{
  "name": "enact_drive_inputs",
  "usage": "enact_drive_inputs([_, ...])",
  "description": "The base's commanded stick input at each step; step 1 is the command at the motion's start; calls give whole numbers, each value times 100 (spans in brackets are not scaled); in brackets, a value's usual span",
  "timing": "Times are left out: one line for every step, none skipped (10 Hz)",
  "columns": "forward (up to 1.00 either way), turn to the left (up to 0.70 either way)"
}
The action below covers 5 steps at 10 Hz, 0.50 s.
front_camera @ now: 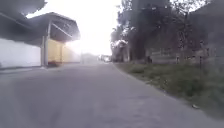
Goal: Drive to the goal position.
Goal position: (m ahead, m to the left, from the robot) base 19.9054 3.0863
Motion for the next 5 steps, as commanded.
enact_drive_inputs([100, 0])
enact_drive_inputs([100, 0])
enact_drive_inputs([100, 0])
enact_drive_inputs([100, 0])
enact_drive_inputs([100, 0])
